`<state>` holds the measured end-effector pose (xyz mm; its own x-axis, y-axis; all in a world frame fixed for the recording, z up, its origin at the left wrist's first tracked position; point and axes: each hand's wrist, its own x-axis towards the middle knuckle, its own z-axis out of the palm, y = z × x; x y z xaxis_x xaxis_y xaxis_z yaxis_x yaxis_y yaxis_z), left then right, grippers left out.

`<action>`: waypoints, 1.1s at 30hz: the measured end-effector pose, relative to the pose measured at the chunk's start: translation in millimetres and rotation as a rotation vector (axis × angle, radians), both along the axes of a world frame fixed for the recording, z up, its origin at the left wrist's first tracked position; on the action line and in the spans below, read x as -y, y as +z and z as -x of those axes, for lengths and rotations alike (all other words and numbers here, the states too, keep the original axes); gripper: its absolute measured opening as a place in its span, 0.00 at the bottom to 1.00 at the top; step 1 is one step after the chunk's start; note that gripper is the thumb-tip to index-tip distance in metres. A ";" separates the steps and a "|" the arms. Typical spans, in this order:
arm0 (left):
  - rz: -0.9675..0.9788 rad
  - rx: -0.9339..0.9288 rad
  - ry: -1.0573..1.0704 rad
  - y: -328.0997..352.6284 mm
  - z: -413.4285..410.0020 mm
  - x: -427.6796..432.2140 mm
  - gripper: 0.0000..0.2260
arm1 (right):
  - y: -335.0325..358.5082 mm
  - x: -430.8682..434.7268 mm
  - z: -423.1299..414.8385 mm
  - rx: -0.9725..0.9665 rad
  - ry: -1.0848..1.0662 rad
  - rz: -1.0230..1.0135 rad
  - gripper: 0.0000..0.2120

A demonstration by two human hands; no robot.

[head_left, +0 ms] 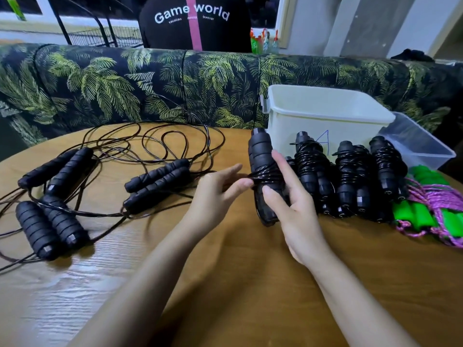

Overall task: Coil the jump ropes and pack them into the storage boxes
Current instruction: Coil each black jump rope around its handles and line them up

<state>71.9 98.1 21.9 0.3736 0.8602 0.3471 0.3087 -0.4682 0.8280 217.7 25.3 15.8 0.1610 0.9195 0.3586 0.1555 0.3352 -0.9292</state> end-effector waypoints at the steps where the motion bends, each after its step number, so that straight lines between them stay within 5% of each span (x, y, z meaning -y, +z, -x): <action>1: 0.095 0.061 -0.057 0.6 -2.4 -1.3 0.23 | -1.4 -1.4 -0.3 -0.051 0.033 0.003 0.28; 6: 0.246 0.249 -0.194 -11.6 -5.8 -3.7 0.11 | -9.9 -0.2 4.6 -0.276 0.139 0.076 0.25; 10: 0.260 0.336 -0.113 -24.1 -2.8 -5.0 0.15 | -17.2 -2.8 3.7 -0.184 0.136 0.094 0.27; 15: 0.119 0.209 0.088 -25.0 3.7 -4.1 0.12 | -17.3 -0.5 6.9 -0.022 0.056 0.095 0.30; 19: 0.043 0.103 0.168 -23.6 12.0 -5.2 0.22 | -24.5 -1.5 4.7 0.026 0.014 0.128 0.31; 26: 0.063 0.150 -0.025 -13.3 20.0 -5.2 0.17 | -17.4 1.1 -7.6 -0.113 0.072 0.191 0.28; 33: 0.148 0.368 0.041 -8.5 17.7 -2.1 0.16 | -10.6 3.9 -4.6 -0.370 0.230 0.247 0.31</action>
